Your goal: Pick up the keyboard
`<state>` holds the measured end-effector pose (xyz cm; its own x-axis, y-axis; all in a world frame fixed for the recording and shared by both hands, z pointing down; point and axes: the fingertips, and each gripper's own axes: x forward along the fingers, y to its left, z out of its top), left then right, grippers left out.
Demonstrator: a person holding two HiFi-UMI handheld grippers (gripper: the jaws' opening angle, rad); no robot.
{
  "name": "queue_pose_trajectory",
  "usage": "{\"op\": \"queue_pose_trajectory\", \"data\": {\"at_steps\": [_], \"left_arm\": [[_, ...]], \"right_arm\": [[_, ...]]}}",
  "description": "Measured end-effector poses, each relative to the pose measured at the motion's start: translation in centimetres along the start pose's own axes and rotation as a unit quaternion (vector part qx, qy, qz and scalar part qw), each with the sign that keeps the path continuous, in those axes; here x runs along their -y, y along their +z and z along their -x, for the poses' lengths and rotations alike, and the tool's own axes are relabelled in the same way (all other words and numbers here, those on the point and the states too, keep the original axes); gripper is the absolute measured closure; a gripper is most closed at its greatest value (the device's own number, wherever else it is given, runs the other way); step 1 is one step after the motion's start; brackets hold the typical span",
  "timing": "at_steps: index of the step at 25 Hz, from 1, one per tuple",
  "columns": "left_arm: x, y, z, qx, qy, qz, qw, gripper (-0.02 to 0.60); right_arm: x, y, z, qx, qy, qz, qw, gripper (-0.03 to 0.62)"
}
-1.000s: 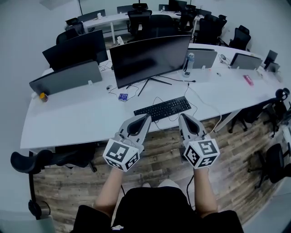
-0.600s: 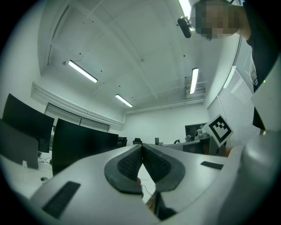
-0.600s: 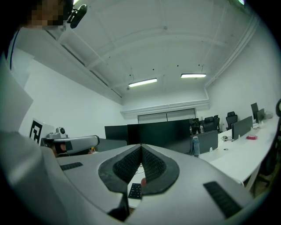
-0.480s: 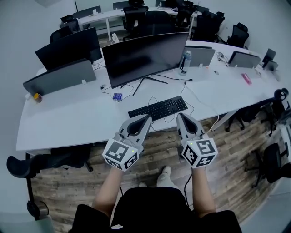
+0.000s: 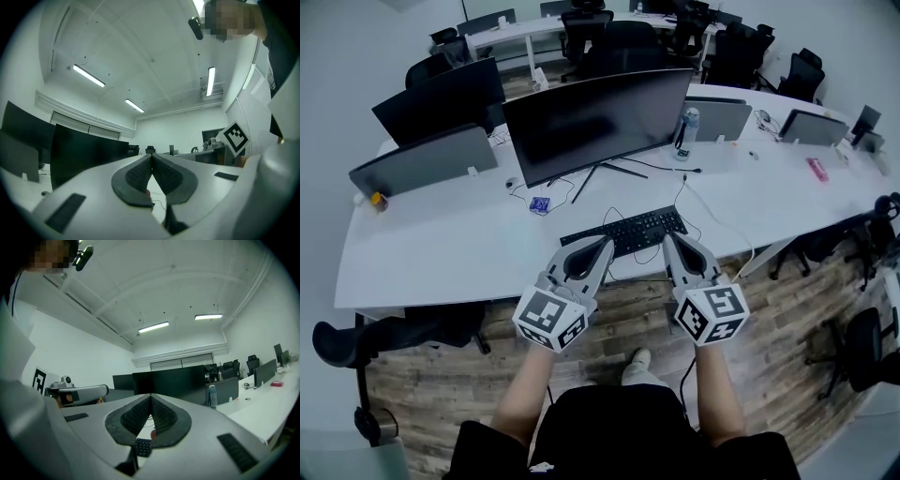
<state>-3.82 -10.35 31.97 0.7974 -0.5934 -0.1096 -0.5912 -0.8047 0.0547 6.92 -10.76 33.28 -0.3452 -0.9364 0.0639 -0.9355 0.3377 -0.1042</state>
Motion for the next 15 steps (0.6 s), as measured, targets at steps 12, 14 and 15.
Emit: {"op": "queue_pose_trajectory", "data": {"at_steps": [12,14,15], "left_arm": [[-1.4,0.2,-5.8,-0.001,0.022,-0.014,0.9997,0.578],[-1.7,0.1,-6.6,-0.002,0.029,-0.014,0.9995,0.577],[-1.8,0.0,-7.0,-0.003,0.033,-0.013,0.9994,0.577]], "right_arm": [[5.0,1.4,-3.6,0.004,0.026,0.0,1.0,0.588],[5.8,1.4,-4.1,0.001,0.03,-0.002,1.0,0.588],[6.3,1.4,-4.4,0.0,0.033,-0.003,0.999,0.588]]}}
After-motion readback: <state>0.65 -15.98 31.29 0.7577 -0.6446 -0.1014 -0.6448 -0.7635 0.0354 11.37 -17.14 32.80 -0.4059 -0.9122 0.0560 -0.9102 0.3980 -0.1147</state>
